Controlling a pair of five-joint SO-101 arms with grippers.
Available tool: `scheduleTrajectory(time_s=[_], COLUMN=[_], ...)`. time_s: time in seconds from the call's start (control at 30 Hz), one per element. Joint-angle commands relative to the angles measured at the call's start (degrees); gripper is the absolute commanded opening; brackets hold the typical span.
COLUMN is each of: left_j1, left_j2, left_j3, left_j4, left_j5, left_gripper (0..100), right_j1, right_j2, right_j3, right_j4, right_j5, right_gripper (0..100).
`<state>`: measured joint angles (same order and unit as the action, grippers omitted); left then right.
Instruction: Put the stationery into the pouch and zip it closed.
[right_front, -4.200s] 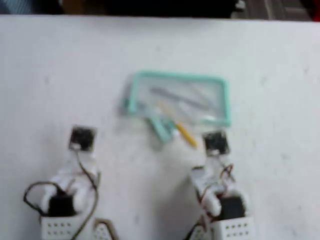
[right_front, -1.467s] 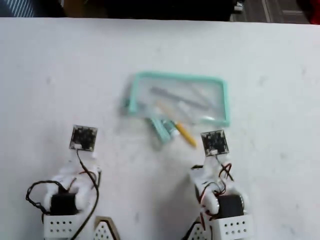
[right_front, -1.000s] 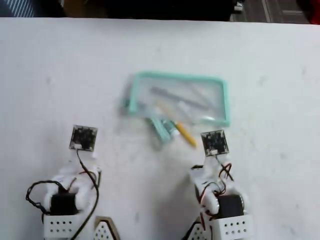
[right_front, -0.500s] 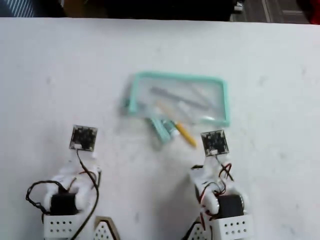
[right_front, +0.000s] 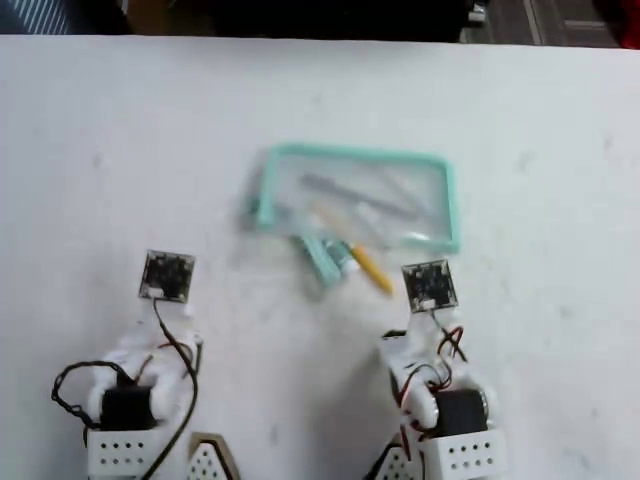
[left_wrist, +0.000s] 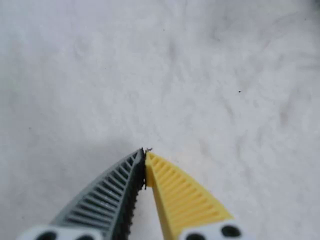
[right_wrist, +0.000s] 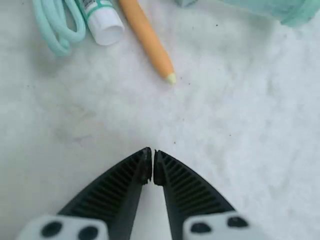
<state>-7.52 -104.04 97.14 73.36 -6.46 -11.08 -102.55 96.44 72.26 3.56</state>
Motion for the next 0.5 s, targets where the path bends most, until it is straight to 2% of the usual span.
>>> scheduleTrajectory(time_s=[0.0, 0.13, 0.37, 0.47], left_j1=[-0.4, -0.4, -0.48, 0.66], left_j2=[-0.66, -0.66, -0.66, -0.66], left_j3=[-0.18, -0.18, -0.18, -0.26], left_j4=[0.18, -2.02, -17.58, -21.45], left_j5=[0.53, 0.62, 0.62, 0.62], left_gripper=[3, 3, 2, 3], right_j1=[-0.57, -0.57, -0.57, -0.4], right_j2=[-0.57, -0.57, -0.57, -0.57], right_j3=[0.44, 0.44, 0.44, 0.44], right_j4=[0.31, 0.31, 0.31, 0.31], right_j5=[0.0, 0.0, 0.0, 0.0], right_gripper=[1.8, 1.8, 1.8, 1.8])
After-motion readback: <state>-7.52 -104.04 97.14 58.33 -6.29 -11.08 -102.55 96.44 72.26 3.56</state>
